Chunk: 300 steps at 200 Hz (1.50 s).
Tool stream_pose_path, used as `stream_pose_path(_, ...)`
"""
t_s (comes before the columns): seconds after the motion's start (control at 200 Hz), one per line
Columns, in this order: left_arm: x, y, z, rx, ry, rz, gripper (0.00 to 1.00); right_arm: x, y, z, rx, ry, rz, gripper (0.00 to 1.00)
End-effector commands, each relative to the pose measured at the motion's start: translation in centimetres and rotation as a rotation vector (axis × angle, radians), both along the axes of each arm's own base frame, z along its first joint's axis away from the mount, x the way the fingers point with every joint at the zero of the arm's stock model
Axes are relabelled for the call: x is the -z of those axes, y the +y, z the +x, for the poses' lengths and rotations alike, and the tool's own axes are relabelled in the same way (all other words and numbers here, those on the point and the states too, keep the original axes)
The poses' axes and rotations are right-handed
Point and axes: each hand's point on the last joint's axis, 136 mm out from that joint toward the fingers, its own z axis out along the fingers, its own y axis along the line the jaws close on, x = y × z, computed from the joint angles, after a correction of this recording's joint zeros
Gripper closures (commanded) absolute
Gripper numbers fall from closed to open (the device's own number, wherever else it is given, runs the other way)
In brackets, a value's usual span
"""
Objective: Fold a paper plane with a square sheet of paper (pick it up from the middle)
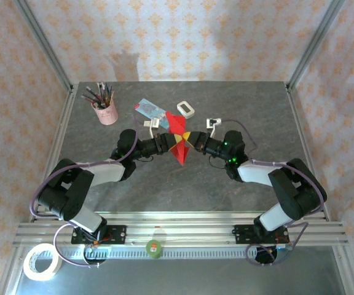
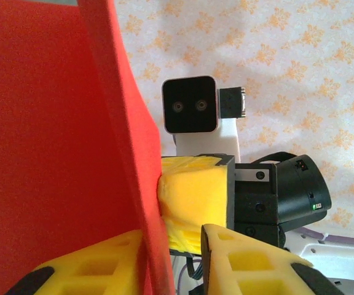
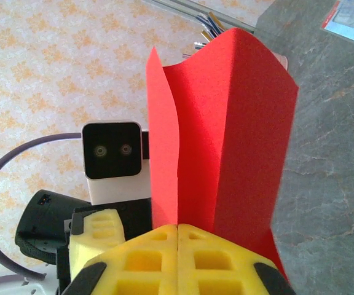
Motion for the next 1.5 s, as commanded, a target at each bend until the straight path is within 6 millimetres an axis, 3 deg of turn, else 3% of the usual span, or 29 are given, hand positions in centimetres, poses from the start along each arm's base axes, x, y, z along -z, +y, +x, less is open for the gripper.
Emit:
stream_pose_path(0.0,-1.2,-0.3,-0.2,0.023,-0.070,-0.012,0.75,-0.8,-0.3,-0.3,-0.003,-0.030,0.020,0.96)
stream_pose_path(0.255,-0.6,0.0,0.2,-0.002,-0.064,0.022,0.86,-0.9,-0.5,-0.4,0.000,-0.034,0.015,0.93)
stream_pose_path(0.536,1.1,1.2,1.3,-0.069,-0.051,0.137,0.90,0.7,-3.3,1.5,0.145,0.029,-0.094,0.62)
stream_pose_path(0.671,2.0,2.2,2.0,-0.114,-0.057,0.237,0.90,2.0,-5.6,2.4,0.243,0.068,-0.164,0.56)
stream_pose_path(0.921,5.2,6.5,4.5,-0.284,-0.042,0.722,0.92,3.6,-8.3,3.1,0.379,0.091,-0.319,0.49)
stream_pose_path(1.161,5.5,10.5,5.9,-0.446,-0.046,1.195,0.92,3.6,-12.0,3.2,0.563,0.064,-0.418,0.34)
stream_pose_path(1.331,6.1,11.9,6.4,-0.517,-0.059,1.478,0.93,3.5,-14.7,3.0,0.683,0.058,-0.499,0.32)
stream_pose_path(1.496,7.9,11.7,6.6,-0.518,-0.085,1.705,0.95,3.6,-16.6,2.7,0.767,0.068,-0.548,0.32)
